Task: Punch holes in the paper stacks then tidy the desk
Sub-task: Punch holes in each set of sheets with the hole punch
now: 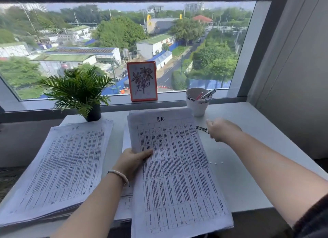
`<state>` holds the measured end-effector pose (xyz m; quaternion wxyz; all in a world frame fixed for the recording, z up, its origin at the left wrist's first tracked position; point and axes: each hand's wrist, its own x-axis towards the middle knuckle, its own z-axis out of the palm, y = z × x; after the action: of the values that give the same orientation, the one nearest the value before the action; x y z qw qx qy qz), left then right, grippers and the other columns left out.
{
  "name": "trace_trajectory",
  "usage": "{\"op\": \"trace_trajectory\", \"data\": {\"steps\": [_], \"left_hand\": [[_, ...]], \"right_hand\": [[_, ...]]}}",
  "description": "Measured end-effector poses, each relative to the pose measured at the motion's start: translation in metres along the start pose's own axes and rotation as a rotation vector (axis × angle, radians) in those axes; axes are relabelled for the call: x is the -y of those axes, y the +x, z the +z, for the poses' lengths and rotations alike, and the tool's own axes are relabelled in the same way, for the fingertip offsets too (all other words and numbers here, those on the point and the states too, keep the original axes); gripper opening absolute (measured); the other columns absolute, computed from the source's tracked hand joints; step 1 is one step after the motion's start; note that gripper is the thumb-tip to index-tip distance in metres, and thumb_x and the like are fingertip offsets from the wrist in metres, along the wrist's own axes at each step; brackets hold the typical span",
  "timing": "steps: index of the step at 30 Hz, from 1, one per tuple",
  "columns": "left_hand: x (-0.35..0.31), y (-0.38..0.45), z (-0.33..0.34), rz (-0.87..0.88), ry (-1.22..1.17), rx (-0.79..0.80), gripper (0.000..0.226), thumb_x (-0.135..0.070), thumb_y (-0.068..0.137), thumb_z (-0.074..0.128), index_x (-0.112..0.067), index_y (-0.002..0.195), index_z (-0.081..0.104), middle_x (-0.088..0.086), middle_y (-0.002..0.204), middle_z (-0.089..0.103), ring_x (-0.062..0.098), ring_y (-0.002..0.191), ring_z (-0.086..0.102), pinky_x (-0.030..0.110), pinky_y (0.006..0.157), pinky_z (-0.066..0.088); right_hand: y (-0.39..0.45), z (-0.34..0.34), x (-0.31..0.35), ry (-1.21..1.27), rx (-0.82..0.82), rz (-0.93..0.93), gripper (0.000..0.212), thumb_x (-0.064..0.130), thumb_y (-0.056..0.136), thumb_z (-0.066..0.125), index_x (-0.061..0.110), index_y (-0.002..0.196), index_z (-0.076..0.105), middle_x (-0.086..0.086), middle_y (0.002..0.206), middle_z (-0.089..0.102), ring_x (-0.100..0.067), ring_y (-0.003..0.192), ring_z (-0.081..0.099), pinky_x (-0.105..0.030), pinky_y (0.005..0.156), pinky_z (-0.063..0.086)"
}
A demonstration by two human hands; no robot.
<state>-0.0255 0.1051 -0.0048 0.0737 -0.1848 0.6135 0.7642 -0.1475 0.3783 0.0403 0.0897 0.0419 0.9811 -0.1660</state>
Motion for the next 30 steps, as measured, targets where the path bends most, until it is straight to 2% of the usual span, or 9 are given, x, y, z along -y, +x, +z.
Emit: {"op": "trace_trajectory", "data": {"steps": [2,6,8,14,19,23,26,30], "left_hand": [[0.003,0.003,-0.002,0.014,0.000,-0.006,0.024,-0.006,0.080,0.072,0.004,0.101,0.065,0.023,0.099,0.071,0.040,0.093,0.067,0.053,0.089,0.051],[0.007,0.004,-0.002,0.035,0.016,-0.021,0.021,-0.006,0.079,0.072,0.003,0.097,0.067,0.020,0.094,0.073,0.035,0.085,0.070,0.047,0.082,0.056],[0.009,0.005,-0.003,0.040,0.022,-0.022,0.021,-0.006,0.079,0.073,0.003,0.097,0.067,0.020,0.093,0.073,0.035,0.085,0.070,0.046,0.082,0.056],[0.010,0.006,-0.004,0.046,0.038,-0.001,0.019,-0.007,0.079,0.072,0.001,0.096,0.067,0.020,0.094,0.072,0.036,0.087,0.070,0.046,0.081,0.056],[0.010,0.005,-0.005,0.047,0.033,0.015,0.021,-0.006,0.079,0.072,0.002,0.098,0.066,0.019,0.092,0.073,0.034,0.083,0.071,0.041,0.072,0.059],[0.012,0.008,-0.005,0.059,0.040,0.002,0.017,-0.005,0.080,0.072,0.000,0.096,0.067,0.020,0.095,0.072,0.037,0.088,0.069,0.044,0.079,0.057],[0.014,0.010,-0.005,0.068,0.037,-0.006,0.017,-0.003,0.079,0.072,-0.001,0.096,0.069,0.020,0.097,0.072,0.036,0.090,0.068,0.046,0.084,0.055],[0.014,0.011,-0.005,0.068,0.025,-0.007,0.018,-0.003,0.079,0.071,-0.001,0.098,0.069,0.020,0.099,0.071,0.035,0.091,0.068,0.046,0.086,0.054]], "right_hand": [[0.006,0.004,0.000,0.037,-0.001,-0.001,0.057,0.047,0.100,0.019,0.010,0.090,0.061,-0.011,0.094,0.064,-0.027,0.088,0.058,-0.035,0.088,0.046],[0.015,0.005,-0.002,0.172,0.033,-0.040,0.065,0.045,0.100,0.022,0.005,0.075,0.067,-0.010,0.072,0.069,-0.025,0.067,0.061,-0.033,0.079,0.048],[0.018,0.007,-0.004,0.213,0.047,-0.051,0.067,0.047,0.100,0.024,0.004,0.074,0.068,-0.012,0.068,0.069,-0.025,0.062,0.059,-0.033,0.074,0.047],[0.018,0.004,-0.002,0.134,0.048,-0.041,0.064,0.045,0.100,0.023,0.005,0.072,0.065,-0.012,0.070,0.067,-0.024,0.062,0.057,-0.029,0.064,0.041],[0.018,0.006,-0.002,0.102,0.034,-0.024,0.063,0.044,0.100,0.022,0.006,0.073,0.064,-0.010,0.072,0.067,-0.025,0.066,0.058,-0.032,0.074,0.045],[0.017,0.007,-0.005,0.192,0.090,-0.013,0.063,0.043,0.100,0.025,0.002,0.075,0.065,-0.013,0.067,0.066,-0.025,0.060,0.056,-0.030,0.063,0.042],[0.013,0.006,-0.005,0.171,0.104,-0.005,0.062,0.042,0.099,0.025,0.002,0.077,0.066,-0.012,0.067,0.065,-0.024,0.057,0.054,-0.027,0.056,0.038],[0.012,0.004,-0.002,0.123,0.091,0.023,0.061,0.041,0.099,0.024,0.002,0.081,0.068,-0.012,0.072,0.068,-0.024,0.061,0.056,-0.028,0.058,0.039]]}}
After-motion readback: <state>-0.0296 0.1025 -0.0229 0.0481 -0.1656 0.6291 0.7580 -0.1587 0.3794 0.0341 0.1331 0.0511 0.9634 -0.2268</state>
